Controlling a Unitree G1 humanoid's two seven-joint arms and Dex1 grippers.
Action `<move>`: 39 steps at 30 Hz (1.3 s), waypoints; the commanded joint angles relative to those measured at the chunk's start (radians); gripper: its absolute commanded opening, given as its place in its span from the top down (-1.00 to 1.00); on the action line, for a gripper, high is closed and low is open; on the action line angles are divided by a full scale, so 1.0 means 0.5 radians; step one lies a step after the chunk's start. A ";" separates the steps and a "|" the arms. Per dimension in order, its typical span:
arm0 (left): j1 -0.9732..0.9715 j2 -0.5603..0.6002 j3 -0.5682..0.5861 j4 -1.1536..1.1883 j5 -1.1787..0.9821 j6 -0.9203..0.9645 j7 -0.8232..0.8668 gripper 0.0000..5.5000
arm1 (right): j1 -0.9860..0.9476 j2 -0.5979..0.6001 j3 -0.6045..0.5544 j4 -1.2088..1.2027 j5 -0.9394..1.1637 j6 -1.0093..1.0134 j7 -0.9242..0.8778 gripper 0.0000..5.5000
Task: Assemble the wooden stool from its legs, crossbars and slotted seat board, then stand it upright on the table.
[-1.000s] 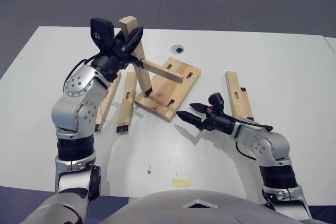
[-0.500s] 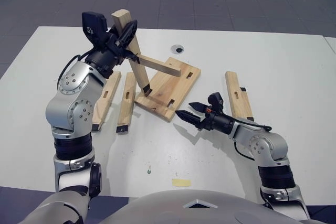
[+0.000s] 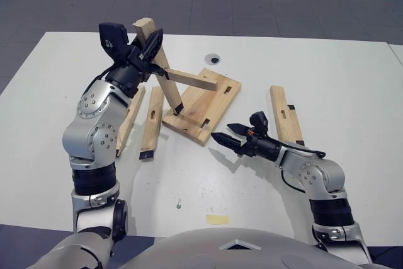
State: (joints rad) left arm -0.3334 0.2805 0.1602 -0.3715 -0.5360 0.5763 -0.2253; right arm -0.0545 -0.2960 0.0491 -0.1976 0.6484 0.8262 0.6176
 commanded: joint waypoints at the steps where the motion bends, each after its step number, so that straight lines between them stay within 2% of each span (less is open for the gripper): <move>1: 0.207 0.022 0.023 -0.131 0.010 0.094 0.054 0.63 | -0.006 -0.027 -0.011 0.000 -0.012 0.011 -0.008 -0.96; 7: 0.341 -0.001 -0.050 -0.161 0.076 0.074 0.107 0.63 | -0.023 -0.029 -0.010 0.004 -0.014 0.007 -0.012 -0.96; 11: 0.620 -0.022 -0.188 -0.272 0.200 0.017 0.169 0.63 | -0.036 -0.028 -0.026 0.012 -0.014 0.000 -0.022 -0.96; 16: 0.902 -0.076 -0.232 -0.300 0.244 -0.068 0.208 0.63 | -0.012 -0.030 -0.037 -0.005 -0.013 -0.003 -0.033 -0.96; 23: 0.871 -0.102 -0.295 -0.351 0.204 -0.003 0.297 0.63 | -0.008 -0.025 -0.034 -0.018 -0.015 -0.004 -0.045 -0.96; 31: 1.315 -0.169 -0.354 -0.436 0.198 -0.049 0.350 0.63 | -0.032 -0.032 -0.037 0.006 -0.038 -0.038 -0.053 -0.96; 36: 1.345 -0.083 -0.389 -0.422 0.190 0.027 0.290 0.63 | -0.063 -0.015 -0.031 0.022 -0.049 -0.043 -0.060 -0.96; 39: 1.166 0.041 -0.401 -0.454 0.241 0.103 0.267 0.63 | -0.060 -0.009 -0.030 0.029 -0.061 -0.049 -0.061 -0.96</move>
State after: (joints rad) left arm 0.1674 0.2257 0.0310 -0.7269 -0.4561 0.3921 -0.0771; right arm -0.0650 -0.3041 0.0337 -0.1937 0.6305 0.8125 0.5988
